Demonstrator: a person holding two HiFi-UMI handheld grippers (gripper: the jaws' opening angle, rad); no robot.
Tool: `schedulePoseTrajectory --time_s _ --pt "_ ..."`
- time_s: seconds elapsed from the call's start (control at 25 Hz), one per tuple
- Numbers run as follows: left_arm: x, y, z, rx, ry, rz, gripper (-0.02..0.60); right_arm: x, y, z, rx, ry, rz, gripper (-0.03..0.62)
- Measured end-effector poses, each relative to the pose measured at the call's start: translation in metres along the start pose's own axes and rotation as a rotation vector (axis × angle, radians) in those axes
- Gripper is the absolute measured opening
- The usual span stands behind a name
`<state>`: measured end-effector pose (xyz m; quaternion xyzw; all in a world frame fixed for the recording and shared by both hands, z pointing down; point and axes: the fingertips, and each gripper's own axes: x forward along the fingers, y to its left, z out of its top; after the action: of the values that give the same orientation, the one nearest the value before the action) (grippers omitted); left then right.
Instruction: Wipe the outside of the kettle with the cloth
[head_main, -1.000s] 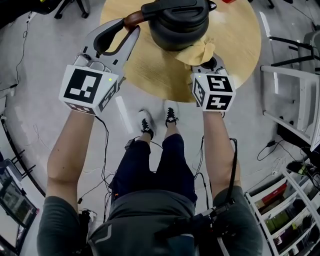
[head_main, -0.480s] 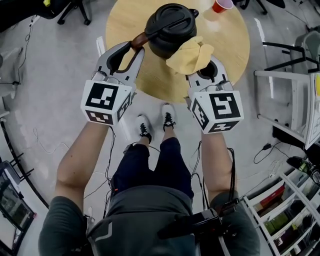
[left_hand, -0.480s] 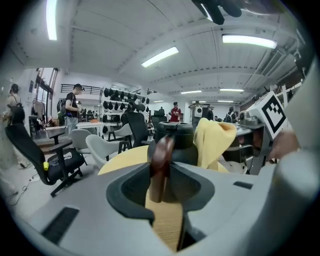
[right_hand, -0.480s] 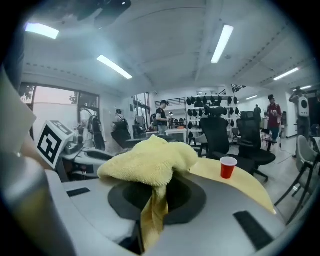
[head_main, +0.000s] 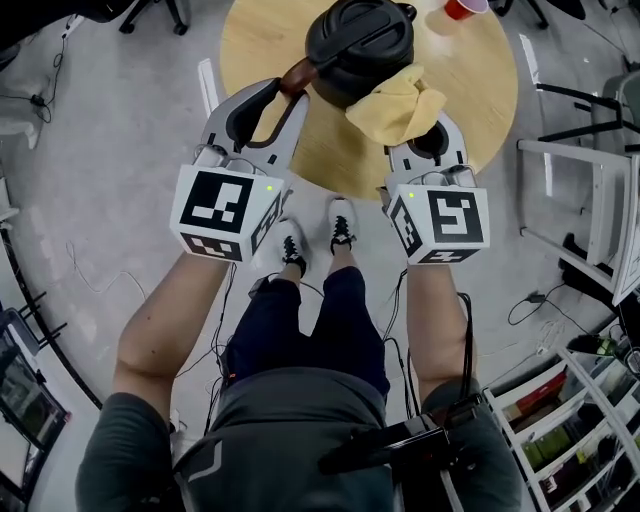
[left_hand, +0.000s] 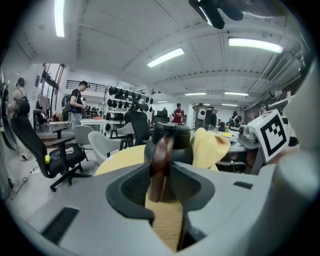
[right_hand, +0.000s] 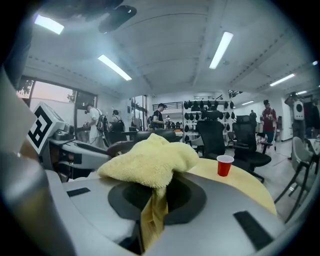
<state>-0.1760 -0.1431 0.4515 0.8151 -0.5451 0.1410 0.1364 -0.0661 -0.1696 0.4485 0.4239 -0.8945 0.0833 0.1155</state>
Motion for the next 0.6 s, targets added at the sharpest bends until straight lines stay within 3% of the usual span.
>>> schedulePoseTrajectory --time_s 0.36,0.6 --pt "-0.004 -0.001 0.002 -0.047 -0.065 0.015 0.124 0.029 -0.009 -0.087 0.088 0.196 -0.017 0.063" --pt "-0.007 -0.021 0.001 -0.035 -0.059 -0.008 0.127 0.034 -0.021 -0.118 0.018 0.313 -0.049 0.063"
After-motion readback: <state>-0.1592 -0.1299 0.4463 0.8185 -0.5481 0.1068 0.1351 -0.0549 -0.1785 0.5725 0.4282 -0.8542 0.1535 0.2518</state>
